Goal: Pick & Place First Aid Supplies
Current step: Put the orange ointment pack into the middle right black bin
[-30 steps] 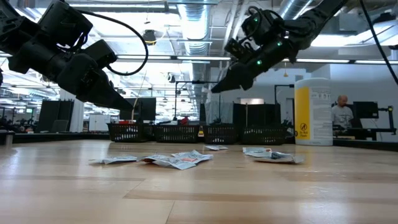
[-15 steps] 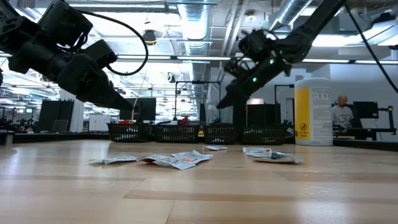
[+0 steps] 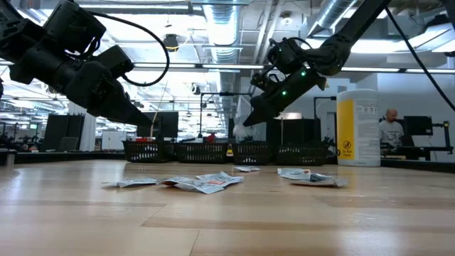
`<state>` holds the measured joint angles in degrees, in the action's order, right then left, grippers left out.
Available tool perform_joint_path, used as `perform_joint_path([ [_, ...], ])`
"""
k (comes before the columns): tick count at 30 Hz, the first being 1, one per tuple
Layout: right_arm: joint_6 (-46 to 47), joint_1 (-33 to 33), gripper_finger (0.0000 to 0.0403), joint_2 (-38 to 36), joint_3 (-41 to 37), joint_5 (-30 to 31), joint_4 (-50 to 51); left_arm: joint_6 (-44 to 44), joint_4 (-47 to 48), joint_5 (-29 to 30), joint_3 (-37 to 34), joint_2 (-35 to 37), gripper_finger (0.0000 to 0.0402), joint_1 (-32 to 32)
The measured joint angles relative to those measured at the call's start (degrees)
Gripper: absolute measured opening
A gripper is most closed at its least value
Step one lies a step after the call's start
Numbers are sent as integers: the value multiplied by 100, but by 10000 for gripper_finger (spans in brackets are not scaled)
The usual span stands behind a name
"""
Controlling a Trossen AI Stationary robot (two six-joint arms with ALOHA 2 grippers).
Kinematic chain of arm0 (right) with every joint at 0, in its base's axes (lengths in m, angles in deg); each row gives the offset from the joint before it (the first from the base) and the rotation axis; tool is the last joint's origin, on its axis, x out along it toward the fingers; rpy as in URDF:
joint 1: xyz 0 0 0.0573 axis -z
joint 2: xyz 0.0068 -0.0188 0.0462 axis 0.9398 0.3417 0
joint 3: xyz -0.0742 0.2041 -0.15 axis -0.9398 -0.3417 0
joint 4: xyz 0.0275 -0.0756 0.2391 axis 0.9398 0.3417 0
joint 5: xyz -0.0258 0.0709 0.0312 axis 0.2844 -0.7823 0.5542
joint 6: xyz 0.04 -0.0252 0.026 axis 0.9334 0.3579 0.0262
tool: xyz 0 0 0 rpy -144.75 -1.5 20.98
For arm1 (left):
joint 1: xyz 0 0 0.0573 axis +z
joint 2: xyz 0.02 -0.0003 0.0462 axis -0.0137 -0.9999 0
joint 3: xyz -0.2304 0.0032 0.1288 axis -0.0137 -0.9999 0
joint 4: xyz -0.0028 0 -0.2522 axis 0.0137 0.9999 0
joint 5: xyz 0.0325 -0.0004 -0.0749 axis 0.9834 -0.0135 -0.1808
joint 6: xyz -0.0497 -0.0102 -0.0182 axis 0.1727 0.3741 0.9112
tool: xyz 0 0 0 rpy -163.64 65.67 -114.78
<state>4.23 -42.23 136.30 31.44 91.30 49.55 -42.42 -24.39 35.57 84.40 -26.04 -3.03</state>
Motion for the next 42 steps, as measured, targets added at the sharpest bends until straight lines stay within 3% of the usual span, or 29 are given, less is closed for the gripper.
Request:
perform_joint_path([
  [8, 72, 0, 75, -2, 6, 323, 139, 0, 2, 0, 0, 2, 88, 0],
  [16, -96, -438, 87, -2, 6, 202, 156, 0, 2, 0, 0, 2, 88, 0],
  [24, -728, -1288, 87, -4, 6, -954, 963, 0, 2, 0, 0, 0, 88, 0],
  [32, -752, -1959, 87, -4, 4, -1681, 1798, 0, 2, 0, 0, 1, 88, 0],
  [38, -774, -2214, 87, 265, 15, -1618, 1617, 0, 2, 0, 0, 2, 88, 0],
  [42, -771, -2203, 87, 544, -1, -1215, 1533, 0, 2, 0, 0, 2, 88, 0],
])
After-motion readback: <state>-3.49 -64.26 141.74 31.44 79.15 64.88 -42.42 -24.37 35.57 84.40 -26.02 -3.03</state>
